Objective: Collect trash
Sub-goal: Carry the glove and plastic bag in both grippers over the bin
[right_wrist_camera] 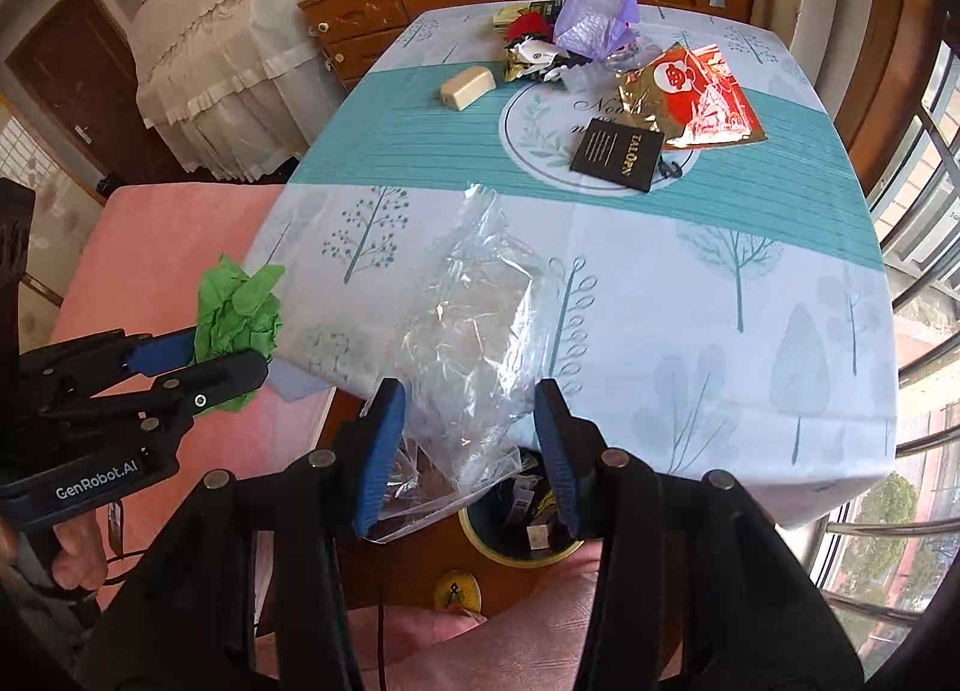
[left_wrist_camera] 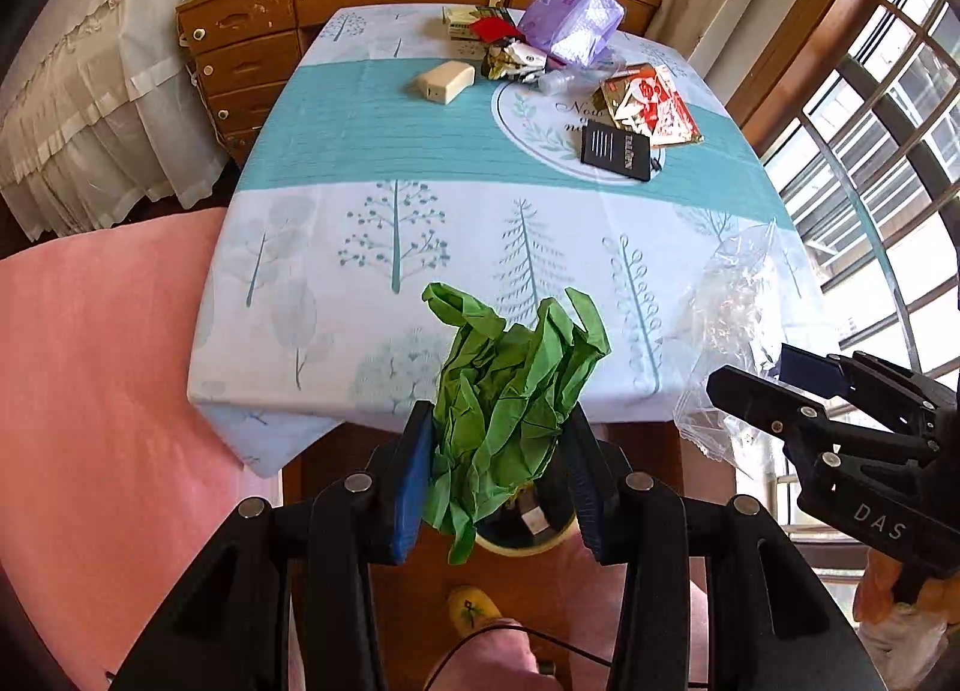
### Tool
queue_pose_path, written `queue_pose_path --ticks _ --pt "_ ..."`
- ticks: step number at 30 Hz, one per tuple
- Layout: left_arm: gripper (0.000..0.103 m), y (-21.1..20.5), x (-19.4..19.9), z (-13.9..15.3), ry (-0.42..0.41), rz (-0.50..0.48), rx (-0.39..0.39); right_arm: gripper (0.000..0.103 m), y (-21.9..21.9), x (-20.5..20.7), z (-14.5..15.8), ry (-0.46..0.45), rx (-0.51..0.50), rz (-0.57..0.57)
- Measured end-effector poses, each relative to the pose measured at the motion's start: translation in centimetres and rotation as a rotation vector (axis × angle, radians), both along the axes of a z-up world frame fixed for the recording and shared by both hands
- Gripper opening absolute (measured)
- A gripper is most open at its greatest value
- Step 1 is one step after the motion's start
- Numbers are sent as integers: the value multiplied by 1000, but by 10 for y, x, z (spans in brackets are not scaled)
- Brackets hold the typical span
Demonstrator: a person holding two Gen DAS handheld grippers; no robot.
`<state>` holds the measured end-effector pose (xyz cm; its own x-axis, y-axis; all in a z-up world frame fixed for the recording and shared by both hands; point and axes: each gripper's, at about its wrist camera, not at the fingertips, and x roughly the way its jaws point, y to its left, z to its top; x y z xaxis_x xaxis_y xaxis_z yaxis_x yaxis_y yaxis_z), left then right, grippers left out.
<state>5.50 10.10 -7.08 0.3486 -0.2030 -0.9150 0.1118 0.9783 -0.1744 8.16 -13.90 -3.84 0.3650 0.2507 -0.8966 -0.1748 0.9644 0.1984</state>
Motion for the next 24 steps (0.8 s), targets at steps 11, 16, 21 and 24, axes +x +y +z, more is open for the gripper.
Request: queue_pose_path --ticks 11,16,21,24 --pt "41 -7 -64 -75 109 -57 19 41 26 -93 -64 150 -66 -24" --pt "41 -18 -76 -129 177 -44 31 41 20 -113 -110 235 -80 -54" --pt "41 -28 -74 -194 231 -37 45 41 16 -126 -168 286 -90 -77" --pt "41 -35 -69 -233 250 -23 42 41 11 -125 -205 303 -96 -97"
